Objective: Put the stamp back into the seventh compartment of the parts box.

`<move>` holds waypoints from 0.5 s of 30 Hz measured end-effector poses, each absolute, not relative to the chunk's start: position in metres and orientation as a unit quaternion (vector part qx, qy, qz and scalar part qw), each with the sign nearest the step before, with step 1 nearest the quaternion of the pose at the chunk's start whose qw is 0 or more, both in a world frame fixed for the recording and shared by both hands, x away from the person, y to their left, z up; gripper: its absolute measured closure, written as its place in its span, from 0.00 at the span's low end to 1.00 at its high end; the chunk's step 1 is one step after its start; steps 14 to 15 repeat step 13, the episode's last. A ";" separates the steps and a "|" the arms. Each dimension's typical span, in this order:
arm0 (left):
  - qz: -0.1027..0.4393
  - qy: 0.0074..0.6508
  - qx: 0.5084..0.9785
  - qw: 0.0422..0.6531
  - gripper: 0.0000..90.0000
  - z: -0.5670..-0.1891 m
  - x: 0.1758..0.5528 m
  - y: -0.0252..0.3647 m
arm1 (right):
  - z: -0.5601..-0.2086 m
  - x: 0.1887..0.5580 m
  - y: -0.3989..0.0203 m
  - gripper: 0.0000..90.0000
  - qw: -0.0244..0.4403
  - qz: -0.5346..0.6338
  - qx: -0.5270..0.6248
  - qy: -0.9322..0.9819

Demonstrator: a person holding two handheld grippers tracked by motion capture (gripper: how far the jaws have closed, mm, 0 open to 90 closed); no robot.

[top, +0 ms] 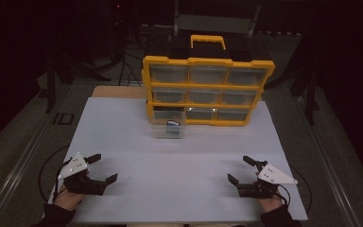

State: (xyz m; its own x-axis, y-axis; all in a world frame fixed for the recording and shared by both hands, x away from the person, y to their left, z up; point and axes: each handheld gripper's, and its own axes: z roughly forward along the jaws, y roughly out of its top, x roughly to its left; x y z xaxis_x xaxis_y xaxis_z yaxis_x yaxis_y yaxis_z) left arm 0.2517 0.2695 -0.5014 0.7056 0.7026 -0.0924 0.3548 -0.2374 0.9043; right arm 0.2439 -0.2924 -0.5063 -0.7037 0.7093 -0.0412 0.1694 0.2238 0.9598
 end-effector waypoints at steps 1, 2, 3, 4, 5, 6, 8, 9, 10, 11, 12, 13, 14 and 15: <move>0.169 0.345 0.768 0.513 0.00 -0.502 0.252 0.269 | -0.506 0.244 -0.292 0.11 0.246 0.548 0.296 0.742; 0.168 0.344 0.768 0.513 0.00 -0.502 0.252 0.269 | -0.506 0.244 -0.292 0.11 0.246 0.548 0.296 0.742; 0.167 0.344 0.769 0.513 0.00 -0.503 0.253 0.269 | -0.507 0.244 -0.292 0.11 0.246 0.548 0.297 0.742; 0.168 0.343 0.770 0.511 0.00 -0.503 0.253 0.268 | -0.507 0.244 -0.292 0.11 0.246 0.548 0.297 0.742; 0.167 0.342 0.771 0.511 0.00 -0.503 0.253 0.268 | -0.507 0.244 -0.292 0.11 0.245 0.548 0.296 0.743; 0.166 0.341 0.771 0.512 0.00 -0.503 0.253 0.267 | -0.507 0.244 -0.292 0.11 0.246 0.548 0.296 0.743; 0.166 0.340 0.771 0.512 0.00 -0.503 0.253 0.267 | -0.507 0.244 -0.292 0.11 0.246 0.548 0.296 0.743; 0.166 0.339 0.771 0.513 0.00 -0.502 0.253 0.267 | -0.507 0.244 -0.292 0.11 0.246 0.548 0.295 0.743; 0.165 0.339 0.770 0.515 0.00 -0.502 0.253 0.267 | -0.507 0.244 -0.292 0.11 0.246 0.548 0.295 0.743; 0.164 0.340 0.769 0.516 0.00 -0.502 0.253 0.267 | -0.507 0.244 -0.292 0.11 0.246 0.548 0.295 0.743; 0.164 0.339 0.770 0.514 0.00 -0.502 0.253 0.267 | -0.507 0.244 -0.292 0.11 0.246 0.548 0.296 0.743; 0.165 0.339 0.771 0.514 0.00 -0.502 0.253 0.267 | -0.507 0.244 -0.292 0.11 0.246 0.548 0.296 0.743; 0.165 0.339 0.771 0.514 0.00 -0.502 0.253 0.267 | -0.507 0.244 -0.292 0.11 0.246 0.548 0.296 0.743; 0.165 0.339 0.771 0.514 0.00 -0.502 0.253 0.267 | -0.507 0.244 -0.292 0.11 0.246 0.548 0.296 0.743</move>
